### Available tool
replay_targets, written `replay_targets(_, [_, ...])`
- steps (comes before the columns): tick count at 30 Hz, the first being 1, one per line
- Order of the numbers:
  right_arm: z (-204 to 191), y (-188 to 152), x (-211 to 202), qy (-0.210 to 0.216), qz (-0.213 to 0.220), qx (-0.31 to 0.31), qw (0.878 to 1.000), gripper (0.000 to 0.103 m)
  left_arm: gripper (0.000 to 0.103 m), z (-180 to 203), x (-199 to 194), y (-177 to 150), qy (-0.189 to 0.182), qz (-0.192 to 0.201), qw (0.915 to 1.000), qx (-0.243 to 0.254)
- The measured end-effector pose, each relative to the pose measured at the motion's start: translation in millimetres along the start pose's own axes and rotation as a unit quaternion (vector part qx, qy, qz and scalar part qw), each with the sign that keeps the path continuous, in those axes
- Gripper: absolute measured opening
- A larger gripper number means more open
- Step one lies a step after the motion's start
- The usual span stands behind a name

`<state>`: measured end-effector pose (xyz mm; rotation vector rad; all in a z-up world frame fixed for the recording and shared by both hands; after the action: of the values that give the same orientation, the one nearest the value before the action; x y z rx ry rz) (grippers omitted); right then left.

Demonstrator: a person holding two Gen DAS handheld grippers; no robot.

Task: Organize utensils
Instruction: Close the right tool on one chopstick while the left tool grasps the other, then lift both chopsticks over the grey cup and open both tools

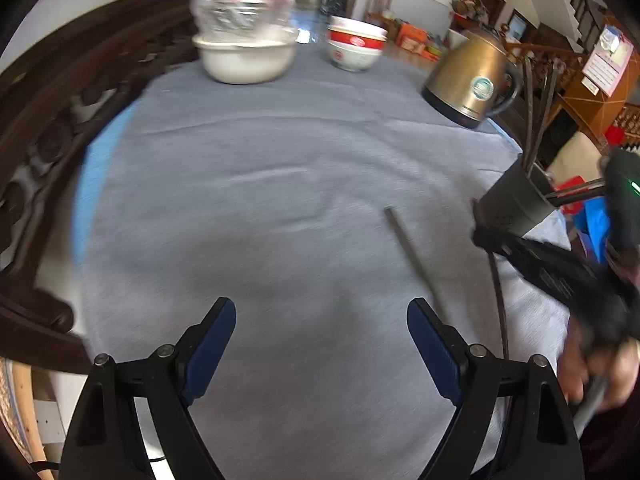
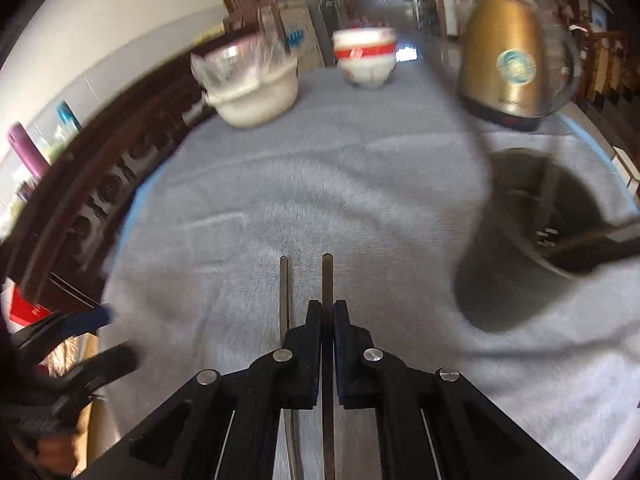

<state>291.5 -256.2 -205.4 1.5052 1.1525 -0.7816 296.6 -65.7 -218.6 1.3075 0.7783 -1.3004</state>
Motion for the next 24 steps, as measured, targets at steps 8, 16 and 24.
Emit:
replay_targets(8, [37,-30,-79,0.034,0.080,0.048,0.995,0.006,0.071,42,56,58,-0.041,-0.089,0.9947,-0.029])
replay_targets(16, [60,-48,-106,0.046,0.110,0.068,0.991,0.006,0.050,50,93,79,-0.032,-0.130,0.9882,-0.074])
replay_targets(24, [66,-48,-120,0.058,0.136,0.075,0.986,0.006,0.008,57,100,85,-0.038,-0.129,0.9876,-0.081])
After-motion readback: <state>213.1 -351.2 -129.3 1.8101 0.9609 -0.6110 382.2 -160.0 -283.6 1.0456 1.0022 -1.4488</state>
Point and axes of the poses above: each gripper's, at about its wrist camera, not at the fingertips, and x roughly the way its jaws point, z to its right, y to its top, the point moved 9 cm from there along x, roughly the way its jaws point, and after that the axes turned 15 degrees about -z, right-handed, at the moved point
